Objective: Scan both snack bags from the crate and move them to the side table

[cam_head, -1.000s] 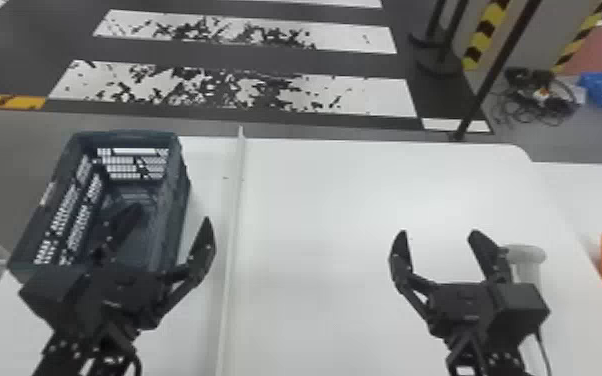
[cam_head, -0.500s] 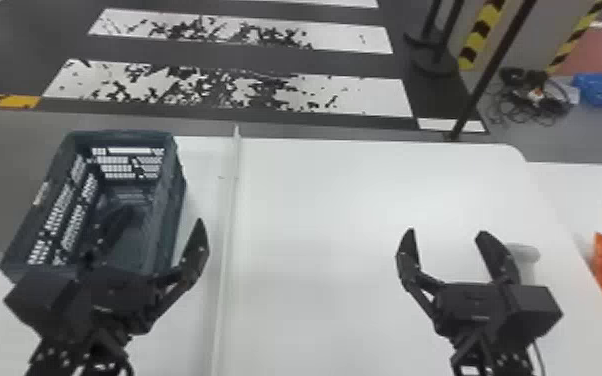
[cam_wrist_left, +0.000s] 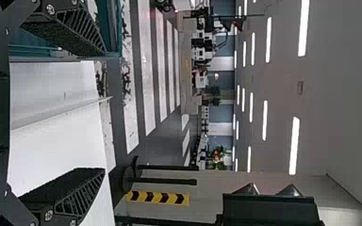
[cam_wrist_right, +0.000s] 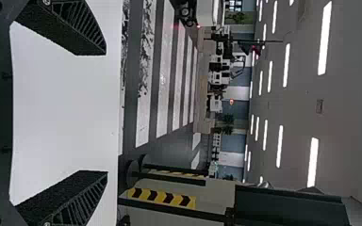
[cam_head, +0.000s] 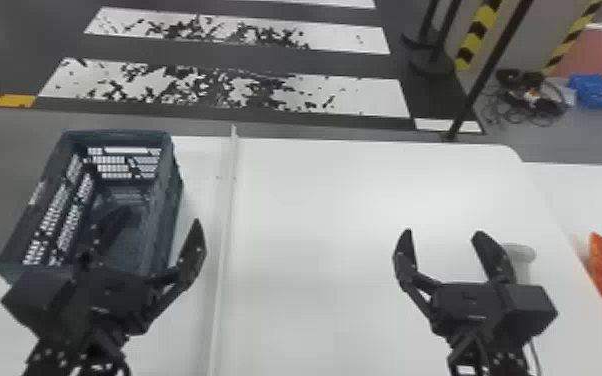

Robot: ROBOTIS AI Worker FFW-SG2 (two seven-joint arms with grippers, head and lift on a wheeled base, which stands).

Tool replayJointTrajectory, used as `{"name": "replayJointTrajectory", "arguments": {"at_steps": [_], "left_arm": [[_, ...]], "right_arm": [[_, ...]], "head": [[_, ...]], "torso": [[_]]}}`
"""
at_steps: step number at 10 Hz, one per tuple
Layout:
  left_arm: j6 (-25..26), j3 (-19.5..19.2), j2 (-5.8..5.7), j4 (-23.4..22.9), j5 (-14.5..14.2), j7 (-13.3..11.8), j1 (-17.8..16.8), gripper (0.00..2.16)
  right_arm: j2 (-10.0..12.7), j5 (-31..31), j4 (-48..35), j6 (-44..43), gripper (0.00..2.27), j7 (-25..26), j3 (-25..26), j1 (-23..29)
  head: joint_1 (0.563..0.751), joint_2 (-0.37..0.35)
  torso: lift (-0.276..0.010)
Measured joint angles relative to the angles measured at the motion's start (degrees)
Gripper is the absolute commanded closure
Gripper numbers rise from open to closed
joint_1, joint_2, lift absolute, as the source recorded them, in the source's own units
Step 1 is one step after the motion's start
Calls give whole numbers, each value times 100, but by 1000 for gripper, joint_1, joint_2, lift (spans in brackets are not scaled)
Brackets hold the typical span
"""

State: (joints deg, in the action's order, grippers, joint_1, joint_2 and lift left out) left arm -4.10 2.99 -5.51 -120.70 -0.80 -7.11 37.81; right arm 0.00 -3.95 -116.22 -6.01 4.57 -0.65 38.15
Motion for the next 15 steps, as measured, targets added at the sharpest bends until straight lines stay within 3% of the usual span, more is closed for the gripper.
{"name": "replayJointTrajectory", "arguments": {"at_steps": [15], "left_arm": [[1, 9, 6, 38, 1, 0, -27, 130]], "right_arm": [[0, 0, 65, 0, 22, 9, 3, -32]], "head": [[695, -88]], "torso": [[-75]]}}
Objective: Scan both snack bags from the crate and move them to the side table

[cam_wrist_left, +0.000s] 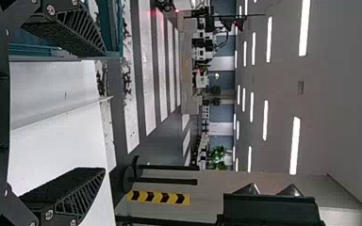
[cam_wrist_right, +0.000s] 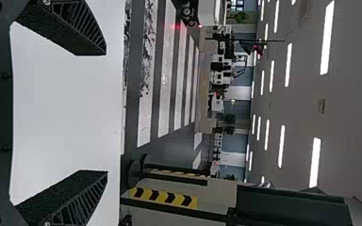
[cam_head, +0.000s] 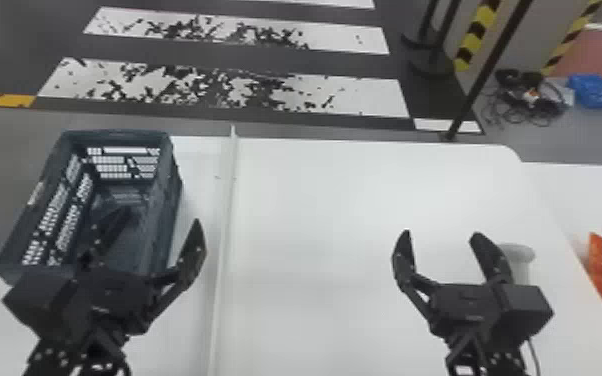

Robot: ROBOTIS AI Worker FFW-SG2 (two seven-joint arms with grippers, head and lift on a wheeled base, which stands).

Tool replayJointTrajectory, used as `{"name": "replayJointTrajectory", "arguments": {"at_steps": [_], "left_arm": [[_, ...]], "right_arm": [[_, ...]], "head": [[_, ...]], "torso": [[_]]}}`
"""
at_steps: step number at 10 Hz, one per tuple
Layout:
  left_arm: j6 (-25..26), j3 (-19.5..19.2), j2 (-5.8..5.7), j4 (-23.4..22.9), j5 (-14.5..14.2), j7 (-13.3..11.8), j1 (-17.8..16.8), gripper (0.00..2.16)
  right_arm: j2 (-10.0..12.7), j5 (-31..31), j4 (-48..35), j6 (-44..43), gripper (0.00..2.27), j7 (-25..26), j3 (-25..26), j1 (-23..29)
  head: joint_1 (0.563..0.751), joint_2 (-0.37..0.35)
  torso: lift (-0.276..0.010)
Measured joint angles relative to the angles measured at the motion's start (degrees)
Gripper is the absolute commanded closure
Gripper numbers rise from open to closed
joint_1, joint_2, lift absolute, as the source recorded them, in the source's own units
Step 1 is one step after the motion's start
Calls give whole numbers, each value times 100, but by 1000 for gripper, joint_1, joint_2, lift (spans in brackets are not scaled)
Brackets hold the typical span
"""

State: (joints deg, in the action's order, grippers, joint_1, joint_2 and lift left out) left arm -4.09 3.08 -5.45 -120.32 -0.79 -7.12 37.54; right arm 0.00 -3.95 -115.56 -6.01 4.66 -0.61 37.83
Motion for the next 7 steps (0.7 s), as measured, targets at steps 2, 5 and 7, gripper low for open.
{"name": "replayJointTrajectory", "arguments": {"at_steps": [2, 5, 7], "left_arm": [[1, 2, 0, 0, 0, 0, -1, 130], [12, 19, 0, -1, 21, 0, -1, 130], [19, 26, 0, -9, 28, 0, -2, 130]], "right_arm": [[0, 0, 2, 0, 22, 0, 0, -4], [0, 0, 6, 0, 22, 0, -8, -17], [0, 0, 8, 0, 22, 0, -13, -22]], "head": [[695, -88], [695, -89], [695, -90]], "torso": [[-75], [-75], [-75]]}}
